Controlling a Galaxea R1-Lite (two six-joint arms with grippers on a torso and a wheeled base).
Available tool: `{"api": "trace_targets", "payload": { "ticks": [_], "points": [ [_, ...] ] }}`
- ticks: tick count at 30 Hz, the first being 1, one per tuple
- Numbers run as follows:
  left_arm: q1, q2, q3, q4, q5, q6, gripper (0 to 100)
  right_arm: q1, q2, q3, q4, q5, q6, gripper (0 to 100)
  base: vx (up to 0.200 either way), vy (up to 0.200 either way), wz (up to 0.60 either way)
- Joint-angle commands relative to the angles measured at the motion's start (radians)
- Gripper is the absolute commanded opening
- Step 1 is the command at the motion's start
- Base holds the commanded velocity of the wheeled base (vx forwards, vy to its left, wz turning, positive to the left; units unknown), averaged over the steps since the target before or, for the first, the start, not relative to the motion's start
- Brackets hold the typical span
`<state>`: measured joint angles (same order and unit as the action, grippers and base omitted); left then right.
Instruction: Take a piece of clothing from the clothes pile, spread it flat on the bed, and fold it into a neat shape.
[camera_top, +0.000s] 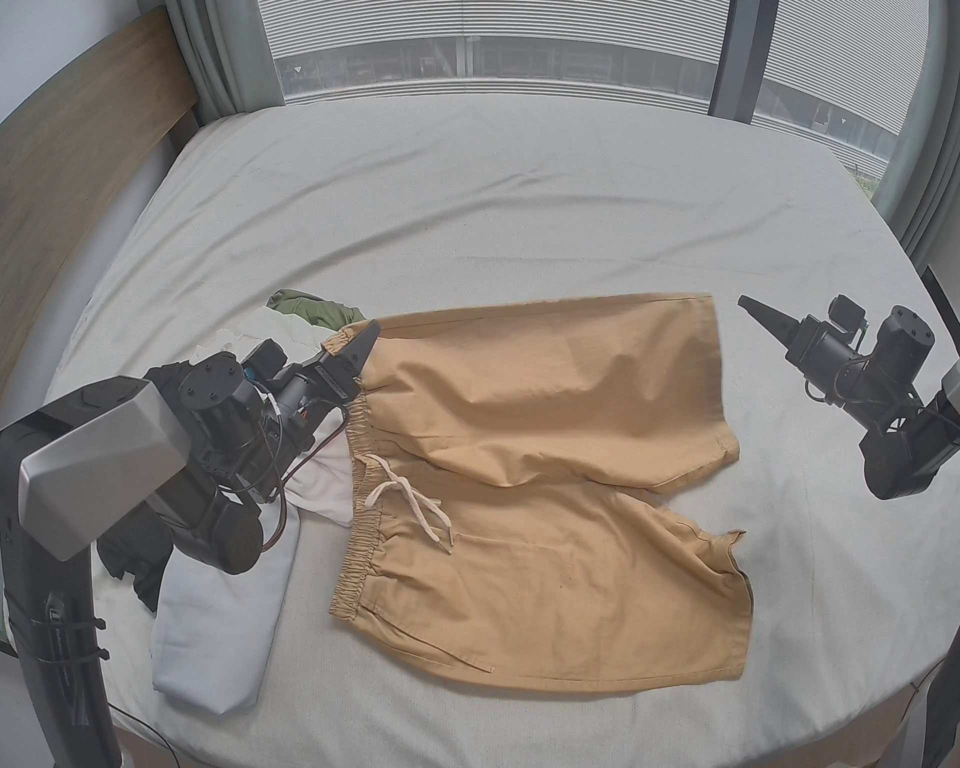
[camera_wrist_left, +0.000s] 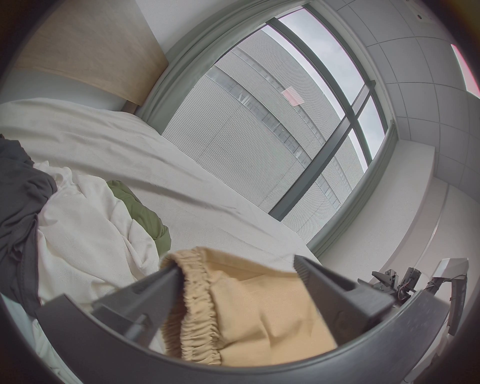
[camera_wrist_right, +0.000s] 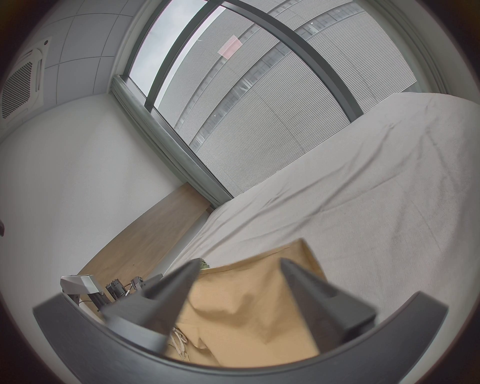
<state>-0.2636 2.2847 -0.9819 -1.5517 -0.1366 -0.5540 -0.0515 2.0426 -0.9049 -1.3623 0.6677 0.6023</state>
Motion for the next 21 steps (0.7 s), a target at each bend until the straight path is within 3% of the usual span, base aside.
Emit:
{"api": "trace_targets", "payload": {
  "ticks": [1, 12, 21],
  "points": [
    [0.001, 0.018, 0.0, -0.001, 0.005, -0.001, 100, -0.001, -0.035, 0.077, -0.026, 0.003, -0.004, 100, 0.0, 0.0, 0.0],
    [0.006, -0.001, 0.114, 0.002, 0.035, 0.002, 100, 0.015, -0.243, 0.389, -0.067, 0.006, -0.016, 100, 0.0, 0.0, 0.0],
    [0.08, -0.129, 0.324, -0.001, 0.032, 0.034, 100, 0.004, -0.26, 0.457, -0.044, 0.007, -0.021, 100, 0.0, 0.0, 0.0]
  ]
}}
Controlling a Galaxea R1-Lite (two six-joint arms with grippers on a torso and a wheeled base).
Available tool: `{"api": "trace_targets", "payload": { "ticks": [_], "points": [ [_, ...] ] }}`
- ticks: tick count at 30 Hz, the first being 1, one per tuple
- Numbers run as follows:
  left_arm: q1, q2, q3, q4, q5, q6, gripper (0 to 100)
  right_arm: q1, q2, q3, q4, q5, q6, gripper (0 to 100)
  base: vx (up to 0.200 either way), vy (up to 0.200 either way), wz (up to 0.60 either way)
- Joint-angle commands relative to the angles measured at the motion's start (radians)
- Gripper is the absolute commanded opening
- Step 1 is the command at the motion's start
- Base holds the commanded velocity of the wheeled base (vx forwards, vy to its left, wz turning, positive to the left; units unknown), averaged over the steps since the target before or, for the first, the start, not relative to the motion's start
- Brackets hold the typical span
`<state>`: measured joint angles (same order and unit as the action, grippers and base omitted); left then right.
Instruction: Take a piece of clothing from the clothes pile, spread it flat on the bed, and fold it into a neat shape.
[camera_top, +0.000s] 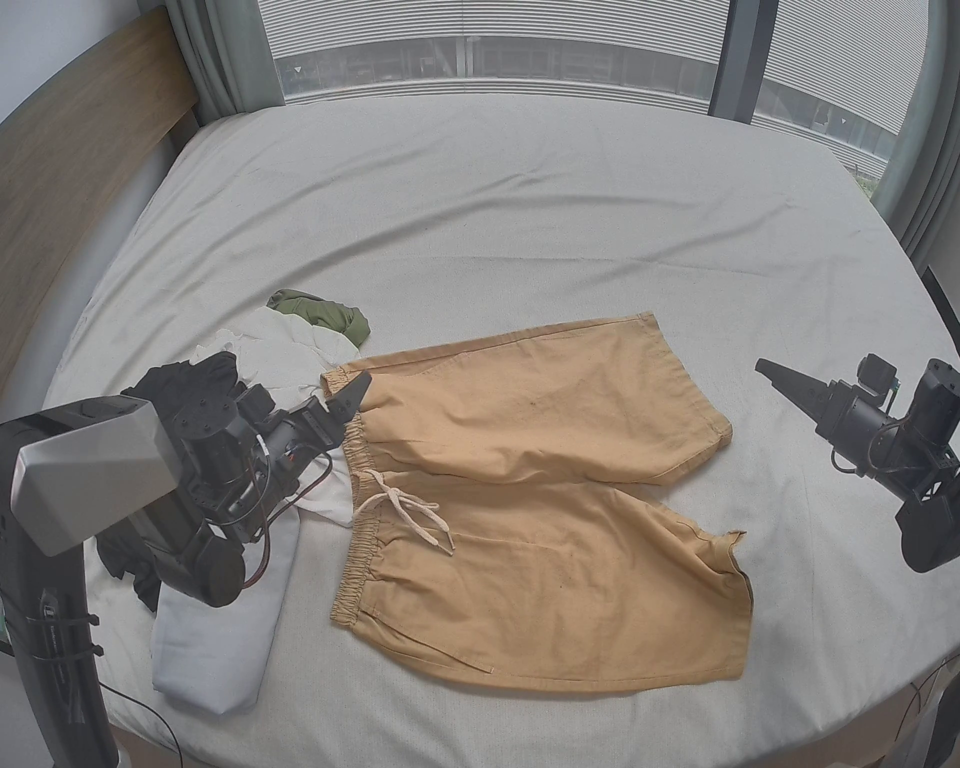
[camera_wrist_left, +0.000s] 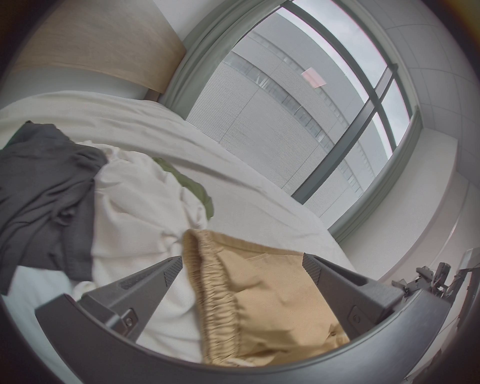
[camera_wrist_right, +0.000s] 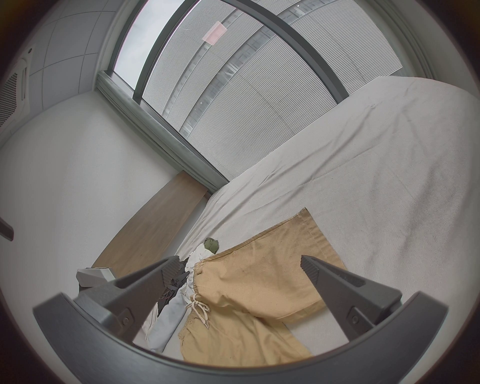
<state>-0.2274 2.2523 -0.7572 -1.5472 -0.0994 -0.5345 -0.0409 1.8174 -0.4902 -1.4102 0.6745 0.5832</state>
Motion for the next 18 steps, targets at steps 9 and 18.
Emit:
{"api": "trace_targets", "payload": {
  "ticks": [9, 18],
  "points": [
    [0.053, -0.318, 0.334, -0.004, -0.27, 0.013, 100, -0.007, -0.018, 0.168, 0.005, -0.001, -0.048, 100, 0.0, 0.0, 0.0],
    [0.051, -0.278, 0.355, -0.004, -0.289, 0.018, 100, -0.008, 0.042, 0.309, 0.004, -0.001, -0.128, 100, 0.0, 0.0, 0.0]
  ]
}}
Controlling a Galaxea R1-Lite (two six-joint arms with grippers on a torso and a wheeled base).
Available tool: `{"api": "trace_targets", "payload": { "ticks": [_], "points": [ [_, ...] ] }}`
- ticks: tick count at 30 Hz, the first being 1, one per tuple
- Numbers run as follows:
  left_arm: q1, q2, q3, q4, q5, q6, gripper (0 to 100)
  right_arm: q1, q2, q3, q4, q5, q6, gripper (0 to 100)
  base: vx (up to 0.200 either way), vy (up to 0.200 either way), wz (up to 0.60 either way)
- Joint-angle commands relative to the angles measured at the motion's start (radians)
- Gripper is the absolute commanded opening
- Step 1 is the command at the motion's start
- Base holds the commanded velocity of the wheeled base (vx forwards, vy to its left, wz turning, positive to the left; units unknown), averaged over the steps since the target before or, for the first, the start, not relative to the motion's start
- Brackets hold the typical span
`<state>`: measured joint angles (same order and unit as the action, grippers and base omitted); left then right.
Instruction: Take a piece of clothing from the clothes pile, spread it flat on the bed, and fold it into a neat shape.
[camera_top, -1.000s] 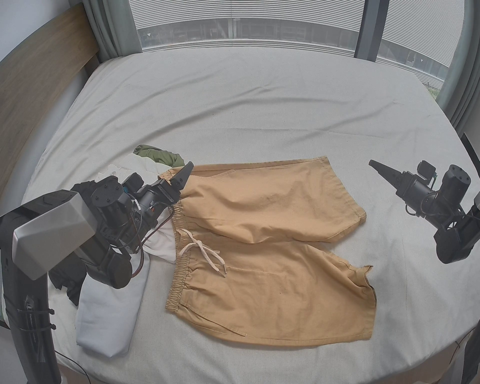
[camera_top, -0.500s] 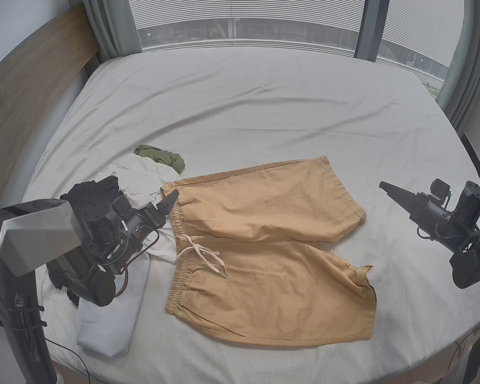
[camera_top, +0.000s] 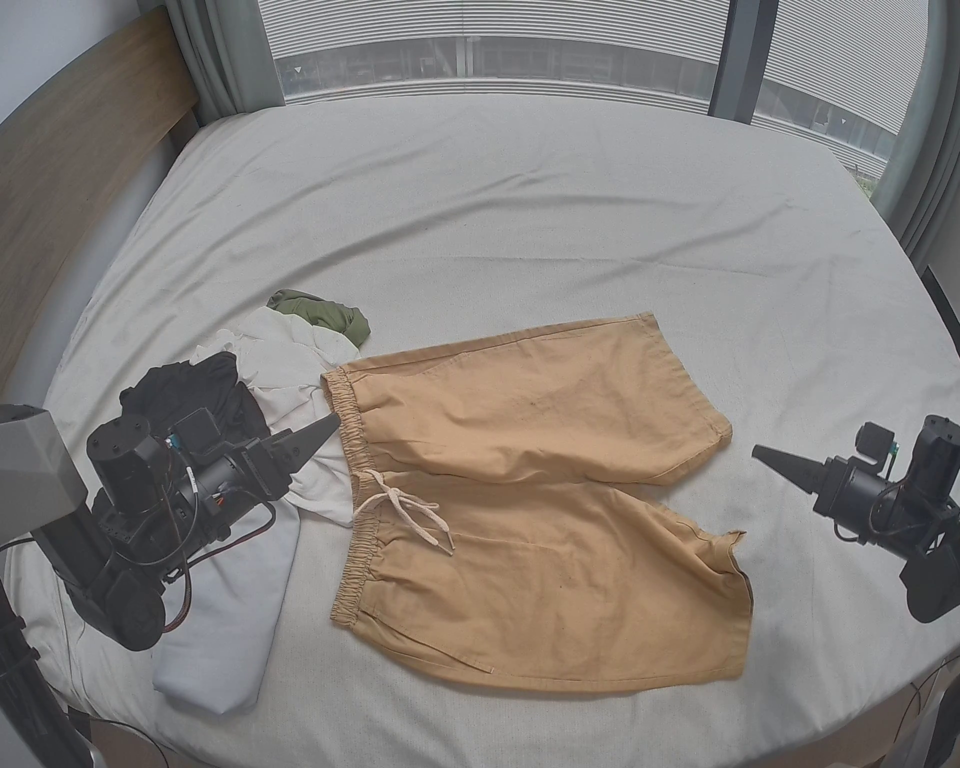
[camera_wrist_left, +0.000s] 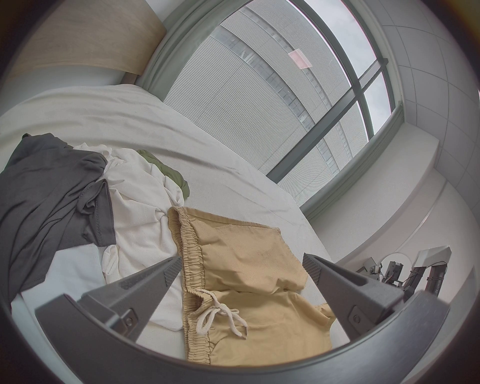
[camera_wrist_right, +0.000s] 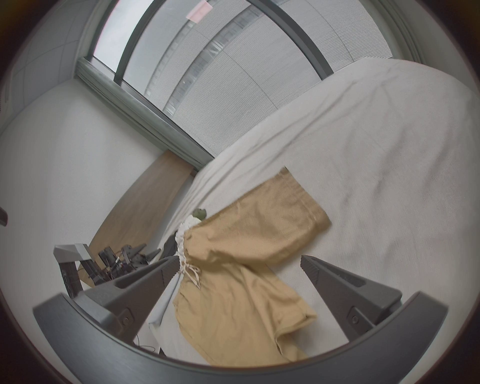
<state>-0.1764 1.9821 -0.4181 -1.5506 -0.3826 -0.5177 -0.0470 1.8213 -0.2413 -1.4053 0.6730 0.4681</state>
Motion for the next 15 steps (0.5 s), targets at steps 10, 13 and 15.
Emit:
{"api": "trace_targets", "payload": {
  "ticks": [10, 13, 15],
  "points": [
    [-0.015, 0.011, 0.024, -0.002, -0.004, 0.004, 100, -0.045, 0.104, 0.085, 0.016, -0.007, -0.011, 100, 0.0, 0.0, 0.0],
    [-0.02, 0.014, 0.028, -0.002, -0.004, 0.002, 100, -0.057, 0.151, 0.082, 0.005, -0.007, -0.011, 100, 0.0, 0.0, 0.0],
    [-0.022, 0.015, 0.03, -0.002, -0.004, 0.004, 100, -0.057, 0.168, 0.077, 0.011, -0.007, -0.009, 100, 0.0, 0.0, 0.0]
  ]
}}
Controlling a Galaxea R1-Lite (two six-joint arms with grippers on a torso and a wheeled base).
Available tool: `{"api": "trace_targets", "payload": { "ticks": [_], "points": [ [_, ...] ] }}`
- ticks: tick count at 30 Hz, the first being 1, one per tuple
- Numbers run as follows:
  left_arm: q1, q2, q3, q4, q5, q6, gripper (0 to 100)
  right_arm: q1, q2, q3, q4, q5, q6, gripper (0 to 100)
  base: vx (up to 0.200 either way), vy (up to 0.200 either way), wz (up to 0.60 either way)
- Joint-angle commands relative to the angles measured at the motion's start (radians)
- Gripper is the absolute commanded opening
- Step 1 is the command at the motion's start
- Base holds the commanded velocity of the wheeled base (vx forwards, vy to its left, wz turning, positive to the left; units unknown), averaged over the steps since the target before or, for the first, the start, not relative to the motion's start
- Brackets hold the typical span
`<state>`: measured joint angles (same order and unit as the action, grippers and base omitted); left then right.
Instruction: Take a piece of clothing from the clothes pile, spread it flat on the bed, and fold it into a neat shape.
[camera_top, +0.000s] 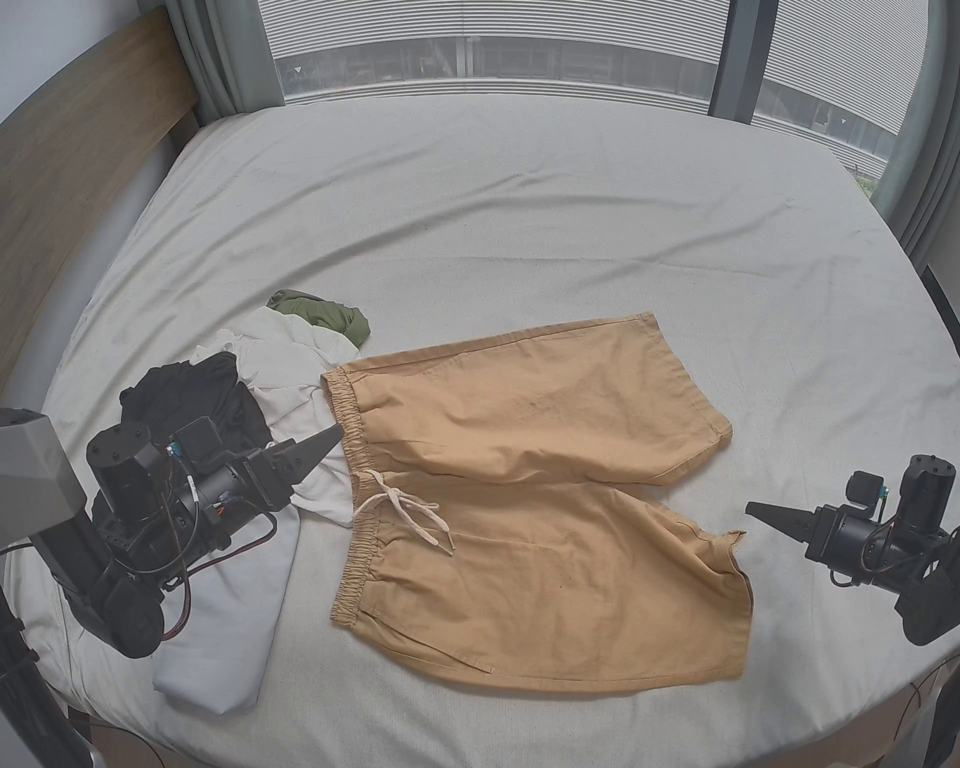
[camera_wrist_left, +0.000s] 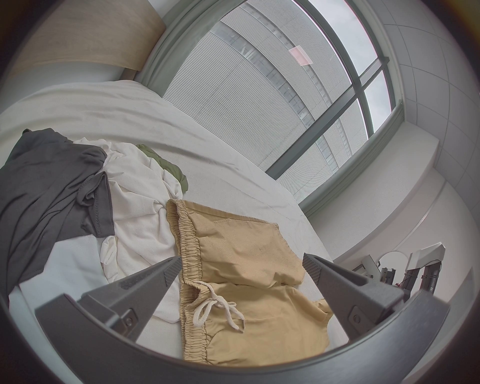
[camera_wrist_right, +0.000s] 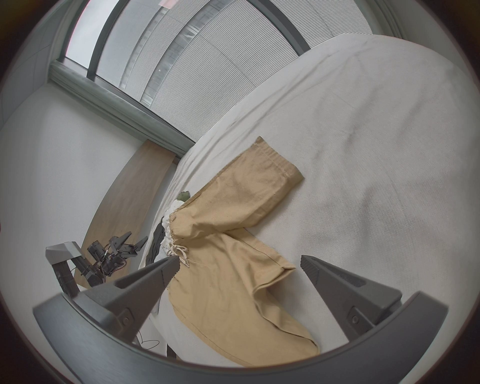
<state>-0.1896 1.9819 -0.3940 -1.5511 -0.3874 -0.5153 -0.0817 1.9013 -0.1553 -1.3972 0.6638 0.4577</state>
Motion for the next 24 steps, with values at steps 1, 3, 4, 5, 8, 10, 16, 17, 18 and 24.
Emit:
{"api": "trace_targets", "payload": {
  "ticks": [1, 3, 4, 5, 8, 10, 16, 17, 18, 24],
  "points": [
    [-0.008, 0.014, 0.007, -0.001, 0.001, 0.001, 100, -0.023, 0.096, -0.009, 0.007, 0.002, 0.003, 100, 0.0, 0.0, 0.0],
    [-0.008, 0.012, 0.014, -0.001, 0.001, 0.001, 100, -0.02, 0.114, -0.012, 0.006, 0.0, 0.004, 100, 0.0, 0.0, 0.0],
    [-0.008, 0.012, 0.015, -0.003, 0.001, 0.001, 100, -0.018, 0.125, -0.013, -0.002, 0.0, 0.004, 100, 0.0, 0.0, 0.0],
    [-0.008, 0.011, 0.015, -0.003, 0.001, 0.003, 100, -0.016, 0.136, -0.015, -0.003, -0.001, 0.004, 100, 0.0, 0.0, 0.0],
    [-0.01, 0.012, 0.017, -0.003, 0.001, 0.023, 100, -0.009, 0.157, -0.021, -0.005, -0.024, 0.007, 100, 0.0, 0.0, 0.0],
    [-0.01, 0.015, 0.017, -0.003, -0.001, 0.038, 100, -0.003, 0.167, -0.029, -0.005, -0.038, 0.007, 100, 0.0, 0.0, 0.0],
    [-0.01, 0.015, 0.018, -0.003, -0.001, 0.047, 100, 0.02, 0.174, -0.047, -0.005, -0.046, 0.026, 100, 0.0, 0.0, 0.0],
    [-0.01, 0.015, 0.018, -0.003, -0.001, 0.047, 100, 0.025, 0.174, -0.052, -0.005, -0.046, 0.039, 100, 0.0, 0.0, 0.0],
    [-0.01, 0.015, 0.018, -0.003, -0.001, 0.047, 100, 0.028, 0.174, -0.053, -0.005, -0.046, 0.049, 100, 0.0, 0.0, 0.0],
    [-0.01, 0.014, 0.017, -0.003, -0.001, 0.047, 100, 0.057, 0.199, -0.075, -0.006, -0.075, 0.07, 100, 0.0, 0.0, 0.0]
  ]
}}
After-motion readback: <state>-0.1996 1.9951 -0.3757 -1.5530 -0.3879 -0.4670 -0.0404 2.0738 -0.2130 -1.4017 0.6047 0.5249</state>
